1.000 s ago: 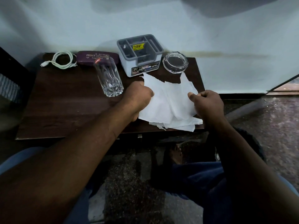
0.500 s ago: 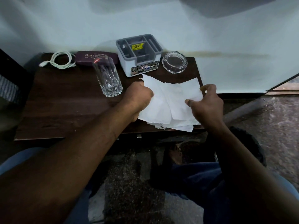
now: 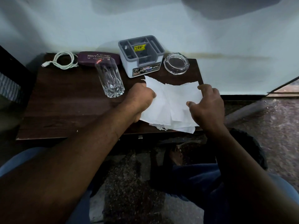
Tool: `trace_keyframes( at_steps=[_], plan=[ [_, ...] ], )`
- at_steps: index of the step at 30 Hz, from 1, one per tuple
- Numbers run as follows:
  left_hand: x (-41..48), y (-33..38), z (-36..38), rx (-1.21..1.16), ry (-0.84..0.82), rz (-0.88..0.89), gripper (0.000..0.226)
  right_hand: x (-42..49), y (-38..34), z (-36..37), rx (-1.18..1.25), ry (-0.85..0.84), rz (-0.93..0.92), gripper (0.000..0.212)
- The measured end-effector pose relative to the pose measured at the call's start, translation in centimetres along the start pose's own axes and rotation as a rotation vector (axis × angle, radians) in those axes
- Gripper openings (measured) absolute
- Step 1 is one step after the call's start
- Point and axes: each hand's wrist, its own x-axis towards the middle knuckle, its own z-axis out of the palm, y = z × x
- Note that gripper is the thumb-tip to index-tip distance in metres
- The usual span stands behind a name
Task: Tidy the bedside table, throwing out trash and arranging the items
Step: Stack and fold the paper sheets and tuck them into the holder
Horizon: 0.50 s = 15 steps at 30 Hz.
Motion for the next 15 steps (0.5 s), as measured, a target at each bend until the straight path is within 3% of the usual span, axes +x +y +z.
trace_keyframes(
  at_steps=[6,11,15],
  plan=[
    [0.2,-0.2,0.2,-0.057,-0.024,0.001,0.017,-0.5,-1.7,0.1,-0.087,0.088,-0.138,0.047],
    [0.1,-0.2,0.5,-0.107,-0.084,-0.009,0.021,-1.0,-3.2,0.2,0.131,-0.189,-0.045,0.057],
    [0.0,-0.1,0.8,-0.115,-0.109,-0.019,0.023,-1.4,-3.7,-0.1,0.111,-0.22,-0.02,0.057]
  ],
)
